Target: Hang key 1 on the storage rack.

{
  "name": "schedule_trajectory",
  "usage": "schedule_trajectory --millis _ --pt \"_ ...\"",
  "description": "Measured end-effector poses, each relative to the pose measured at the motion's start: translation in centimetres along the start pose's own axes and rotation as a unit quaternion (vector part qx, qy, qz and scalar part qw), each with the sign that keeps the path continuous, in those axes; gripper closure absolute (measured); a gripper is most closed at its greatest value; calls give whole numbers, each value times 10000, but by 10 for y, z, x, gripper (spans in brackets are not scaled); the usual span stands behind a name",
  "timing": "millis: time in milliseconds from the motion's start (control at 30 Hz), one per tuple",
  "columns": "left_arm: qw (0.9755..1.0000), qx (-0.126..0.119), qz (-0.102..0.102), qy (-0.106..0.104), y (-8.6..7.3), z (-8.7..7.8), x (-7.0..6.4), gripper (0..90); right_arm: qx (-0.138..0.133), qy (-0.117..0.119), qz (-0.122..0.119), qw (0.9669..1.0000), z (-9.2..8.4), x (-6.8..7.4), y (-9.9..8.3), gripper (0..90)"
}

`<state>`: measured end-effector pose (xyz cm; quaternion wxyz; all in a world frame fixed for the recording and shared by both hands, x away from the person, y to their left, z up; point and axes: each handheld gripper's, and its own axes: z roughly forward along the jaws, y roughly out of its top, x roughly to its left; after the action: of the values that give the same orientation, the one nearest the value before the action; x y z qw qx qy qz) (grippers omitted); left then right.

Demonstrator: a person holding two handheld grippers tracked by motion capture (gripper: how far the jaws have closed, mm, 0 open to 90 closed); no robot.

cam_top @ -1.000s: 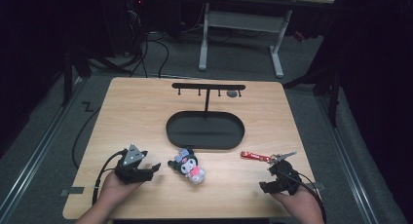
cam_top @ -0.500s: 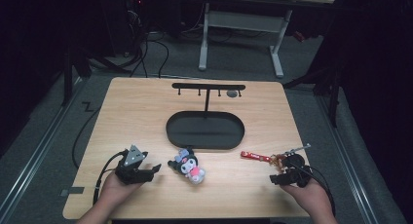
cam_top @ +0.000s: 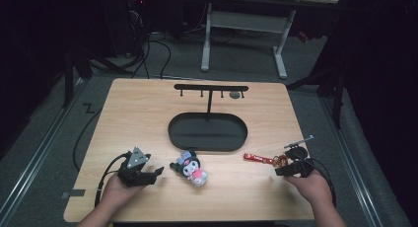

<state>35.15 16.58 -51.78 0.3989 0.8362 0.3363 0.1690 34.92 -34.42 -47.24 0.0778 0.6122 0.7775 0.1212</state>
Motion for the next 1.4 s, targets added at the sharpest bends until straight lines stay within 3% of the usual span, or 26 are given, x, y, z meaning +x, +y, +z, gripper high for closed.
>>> schedule_trajectory --millis 67,300,667,867,1400 --pt "10000 0 26 -4 0 0 -1 300 63 -127 91 9999 0 -5 4 441" --pt "10000 10 15 -34 0 0 1 301 16 -195 160 9997 -1 -11 7 446" --pt "10000 49 68 -49 0 1 -1 301 177 -285 120 9994 11 -13 19 591" --pt "9999 65 81 -58 0 2 -2 301 252 -320 142 9991 18 -17 22 626" --pt "9999 63 103 -70 -1 2 -3 301 235 -131 170 9995 22 -23 21 671"
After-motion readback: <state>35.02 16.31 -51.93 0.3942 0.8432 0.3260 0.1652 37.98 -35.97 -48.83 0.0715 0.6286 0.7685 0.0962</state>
